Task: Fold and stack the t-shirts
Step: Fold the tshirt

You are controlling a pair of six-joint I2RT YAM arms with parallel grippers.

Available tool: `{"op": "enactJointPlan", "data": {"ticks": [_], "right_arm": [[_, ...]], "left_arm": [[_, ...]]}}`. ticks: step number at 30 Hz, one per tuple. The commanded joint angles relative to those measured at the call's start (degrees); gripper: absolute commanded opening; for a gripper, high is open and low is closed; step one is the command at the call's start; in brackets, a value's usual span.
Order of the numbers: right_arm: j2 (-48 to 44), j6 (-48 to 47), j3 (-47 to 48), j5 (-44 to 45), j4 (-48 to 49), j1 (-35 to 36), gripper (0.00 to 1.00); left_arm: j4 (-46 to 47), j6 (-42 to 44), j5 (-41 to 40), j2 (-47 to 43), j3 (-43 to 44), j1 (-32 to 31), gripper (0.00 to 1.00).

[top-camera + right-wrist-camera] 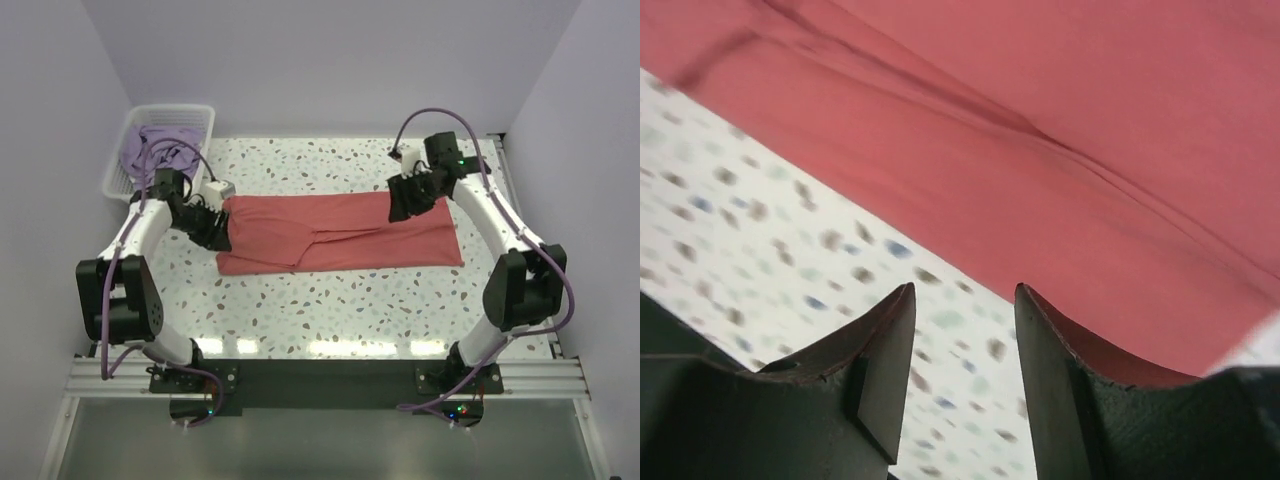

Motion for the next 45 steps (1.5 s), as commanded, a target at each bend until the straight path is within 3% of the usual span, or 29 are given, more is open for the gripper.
{"op": "enactJointPlan", "data": {"ticks": [1,7,11,25,34,39,45], "right_arm": [[1.88,18.91,-3.15,-11.99,10.93,5.05,0.48],[5.56,40.28,-7.20,-9.55,29.30,16.39,0.48],[8.82,48.49,-7.91,-6.47,38.27,24.65,0.47],[20.16,66.16,-8.26,-9.01,44.35,30.90,0.40],[25.25,68.98,-7.29,-10.94,44.44,30.90,0.38],[25.09,68.98,-7.12,-12.00,44.62,30.90,0.27],[24.99,69.07,-7.29,-12.97,45.58,30.73,0.04]], "left_arm": [[1.42,-6.84,4.29,1.18,0.42,0.20,0.50],[6.25,-14.23,3.59,4.26,-0.37,0.11,0.50],[8.36,-17.57,3.24,5.31,-1.07,0.11,0.54],[12.67,-22.76,3.33,5.85,-4.76,-0.07,0.56],[13.02,-23.11,2.10,4.35,-6.43,0.02,0.57],[12.76,-23.29,1.04,4.44,-6.70,0.02,0.57],[12.85,-24.87,2.18,6.54,-5.38,0.11,0.54]]}}
